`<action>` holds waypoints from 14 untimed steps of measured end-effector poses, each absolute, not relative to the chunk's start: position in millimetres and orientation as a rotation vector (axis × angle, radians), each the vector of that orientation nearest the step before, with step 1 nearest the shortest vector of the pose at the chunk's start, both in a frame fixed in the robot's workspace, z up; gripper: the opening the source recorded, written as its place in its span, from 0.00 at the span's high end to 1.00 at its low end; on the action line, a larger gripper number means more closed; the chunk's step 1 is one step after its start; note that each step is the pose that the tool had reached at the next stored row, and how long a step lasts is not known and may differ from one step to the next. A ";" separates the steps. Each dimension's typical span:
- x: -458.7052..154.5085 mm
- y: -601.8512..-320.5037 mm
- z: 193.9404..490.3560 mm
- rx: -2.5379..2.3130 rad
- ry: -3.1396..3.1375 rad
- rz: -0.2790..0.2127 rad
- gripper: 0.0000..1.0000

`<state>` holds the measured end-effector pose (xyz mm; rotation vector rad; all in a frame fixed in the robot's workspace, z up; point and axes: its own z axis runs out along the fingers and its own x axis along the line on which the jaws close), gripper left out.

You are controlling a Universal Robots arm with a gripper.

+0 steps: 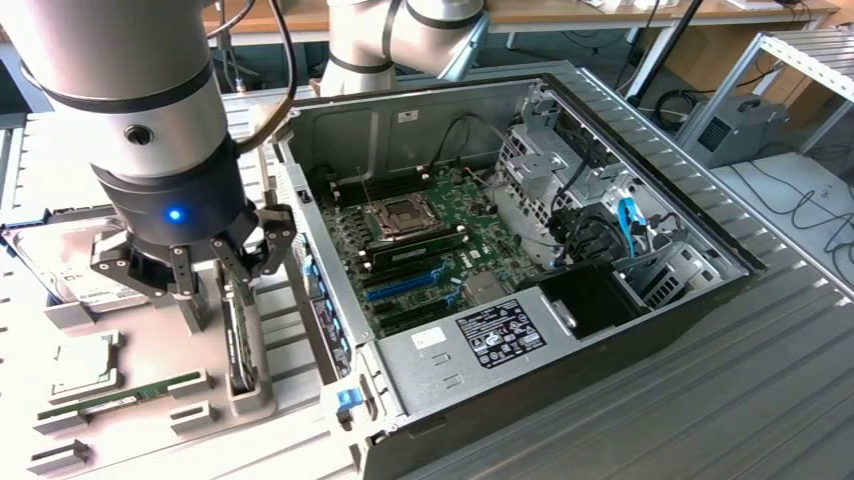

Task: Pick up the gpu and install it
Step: 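Pick up the gpu and move the gpu toward the slot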

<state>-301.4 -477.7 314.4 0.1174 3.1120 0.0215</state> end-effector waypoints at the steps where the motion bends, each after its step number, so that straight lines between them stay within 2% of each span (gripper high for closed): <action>1: -301.4 -477.7 314.1 0.117 3.112 0.021 0.58; 14: -302.0 -477.7 311.1 0.117 3.112 0.021 0.58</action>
